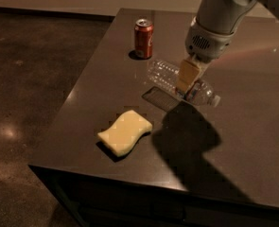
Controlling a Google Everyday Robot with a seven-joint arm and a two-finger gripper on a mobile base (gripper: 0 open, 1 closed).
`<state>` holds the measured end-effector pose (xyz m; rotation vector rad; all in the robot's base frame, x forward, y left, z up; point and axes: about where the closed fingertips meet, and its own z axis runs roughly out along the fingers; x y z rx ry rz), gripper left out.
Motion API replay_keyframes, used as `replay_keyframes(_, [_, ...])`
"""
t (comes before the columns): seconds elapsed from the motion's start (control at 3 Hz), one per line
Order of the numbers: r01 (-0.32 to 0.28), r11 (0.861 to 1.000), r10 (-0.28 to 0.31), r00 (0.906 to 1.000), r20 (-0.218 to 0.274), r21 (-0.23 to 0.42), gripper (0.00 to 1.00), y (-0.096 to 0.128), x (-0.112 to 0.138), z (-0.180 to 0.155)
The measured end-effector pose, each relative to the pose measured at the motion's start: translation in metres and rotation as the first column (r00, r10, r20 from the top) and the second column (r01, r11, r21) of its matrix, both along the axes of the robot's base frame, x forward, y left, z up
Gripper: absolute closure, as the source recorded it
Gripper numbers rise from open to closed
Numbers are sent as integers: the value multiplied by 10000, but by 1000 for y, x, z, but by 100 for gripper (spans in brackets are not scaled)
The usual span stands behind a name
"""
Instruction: Move water bottle near sponge
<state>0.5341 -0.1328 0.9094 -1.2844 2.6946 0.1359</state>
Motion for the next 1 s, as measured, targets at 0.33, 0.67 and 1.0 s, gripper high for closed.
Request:
replay_keyframes(0.33, [-841,9963,834,9959,-349,-184,100,17,-22,-10])
replay_keyframes(0.67, [-1222,9919,1198,9908,-635,-356,82,26,-37,-21])
replay_keyframes(1.0, [-1407,9895,1375,9871,-819,-342,59,31,-46,-30])
